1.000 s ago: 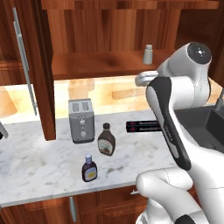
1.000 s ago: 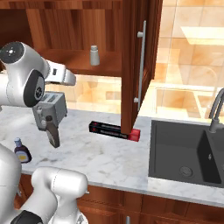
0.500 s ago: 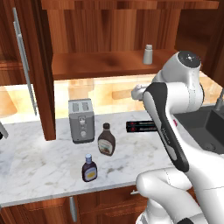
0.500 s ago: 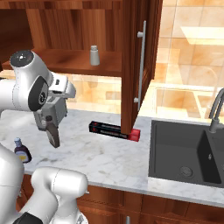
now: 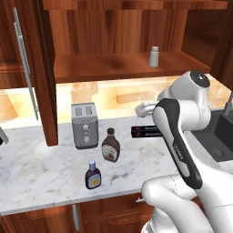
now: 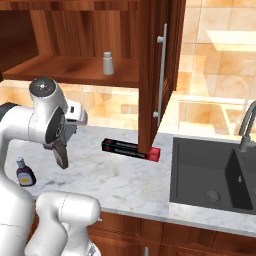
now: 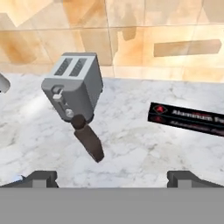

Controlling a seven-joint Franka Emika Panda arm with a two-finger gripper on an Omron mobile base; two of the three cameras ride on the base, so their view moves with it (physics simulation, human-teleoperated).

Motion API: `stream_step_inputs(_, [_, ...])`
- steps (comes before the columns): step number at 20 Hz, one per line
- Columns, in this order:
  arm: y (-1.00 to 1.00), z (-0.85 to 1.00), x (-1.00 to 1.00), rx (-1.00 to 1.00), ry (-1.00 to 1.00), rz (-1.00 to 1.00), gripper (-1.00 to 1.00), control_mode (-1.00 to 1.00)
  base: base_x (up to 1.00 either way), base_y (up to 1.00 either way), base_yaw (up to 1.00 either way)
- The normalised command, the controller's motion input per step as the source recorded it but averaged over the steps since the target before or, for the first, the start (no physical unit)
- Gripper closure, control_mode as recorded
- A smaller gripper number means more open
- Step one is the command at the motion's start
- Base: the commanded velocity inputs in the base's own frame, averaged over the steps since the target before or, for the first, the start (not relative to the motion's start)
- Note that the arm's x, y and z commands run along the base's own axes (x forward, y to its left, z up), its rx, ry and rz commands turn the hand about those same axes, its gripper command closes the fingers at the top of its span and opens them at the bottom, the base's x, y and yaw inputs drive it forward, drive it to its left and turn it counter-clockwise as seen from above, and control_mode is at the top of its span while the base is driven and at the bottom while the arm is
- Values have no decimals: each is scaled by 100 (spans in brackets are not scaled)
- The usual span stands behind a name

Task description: There are various items on the counter. Only move the condiments/shakers into the cabinet.

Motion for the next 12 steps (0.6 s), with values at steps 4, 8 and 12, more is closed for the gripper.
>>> stream_step_inputs(4, [6, -42, 0, 4, 0, 13, -100, -100, 0, 0, 0])
stream_step_inputs(8, [2, -38, 0, 2, 0, 12, -100, -100, 0, 0, 0])
stream_step_inputs(12, [0, -28, -4, 7, -2, 16, -100, -100, 0, 0, 0])
